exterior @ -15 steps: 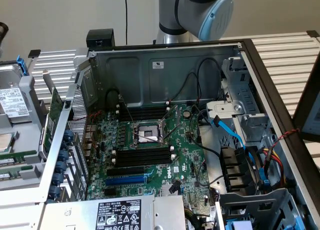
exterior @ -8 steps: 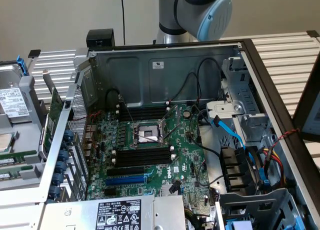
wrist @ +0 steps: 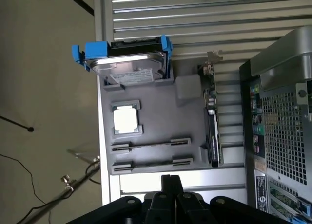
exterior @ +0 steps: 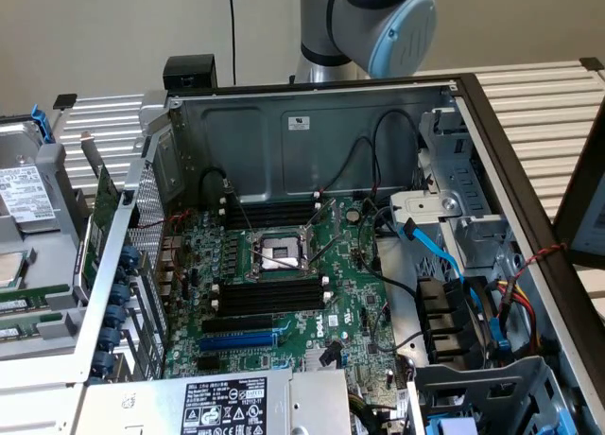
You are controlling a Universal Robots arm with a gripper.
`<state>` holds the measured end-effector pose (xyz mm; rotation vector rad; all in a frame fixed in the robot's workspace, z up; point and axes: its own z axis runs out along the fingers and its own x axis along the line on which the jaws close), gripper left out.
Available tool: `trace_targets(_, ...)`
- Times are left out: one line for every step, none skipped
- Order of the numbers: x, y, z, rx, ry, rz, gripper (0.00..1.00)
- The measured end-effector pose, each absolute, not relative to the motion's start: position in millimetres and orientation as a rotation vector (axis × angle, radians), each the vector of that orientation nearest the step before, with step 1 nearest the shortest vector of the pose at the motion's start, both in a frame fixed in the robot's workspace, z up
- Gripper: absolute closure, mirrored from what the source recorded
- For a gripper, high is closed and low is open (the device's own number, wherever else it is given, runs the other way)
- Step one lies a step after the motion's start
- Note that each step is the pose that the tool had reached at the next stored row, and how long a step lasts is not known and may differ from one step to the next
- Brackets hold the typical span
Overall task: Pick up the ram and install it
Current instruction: 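Reach for the ram, then pick up the ram and move it above insertion slot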
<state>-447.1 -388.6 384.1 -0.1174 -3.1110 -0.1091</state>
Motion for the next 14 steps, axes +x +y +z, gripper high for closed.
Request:
trace_targets(-448.6,-388.3,384.2,-0.114,-3.107,-0.108,0.89)
trace_targets(-449.4,-388.1,384.1,-0.106,-3.105,-0.108,0.89)
trace_targets(-449.9,-388.1,384.1,-0.094,-3.104,-0.108,0.89)
trace_targets(-450.3,-388.1,384.1,-0.08,-3.103,-0.108,0.89)
trace_targets(-450.7,-388.1,384.2,-0.061,-3.102,-0.107,0.89)
trace_targets(-450.9,-388.1,384.2,-0.04,-3.101,-0.106,0.89)
trace_targets(-451.1,-388.0,384.1,-0.017,-3.1,-0.106,0.89)
trace_targets(-451.2,-388.1,384.1,-0.006,-3.099,-0.106,0.89)
trace_targets(-451.2,-388.0,384.2,-0.006,-3.099,-0.106,0.89)
trace_targets(-451.2,-388.0,384.1,-0.006,-3.099,-0.106,0.89)
trace_targets(-451.2,-388.0,384.1,-0.006,-3.099,-0.106,0.89)
trace_targets(-451.2,-388.0,384.1,-0.006,-3.099,-0.106,0.89)
trace_targets(-451.2,-388.1,384.1,-0.006,-3.099,-0.106,0.89)
trace_targets(-451.2,-388.0,384.1,-0.006,-3.099,-0.106,0.89)
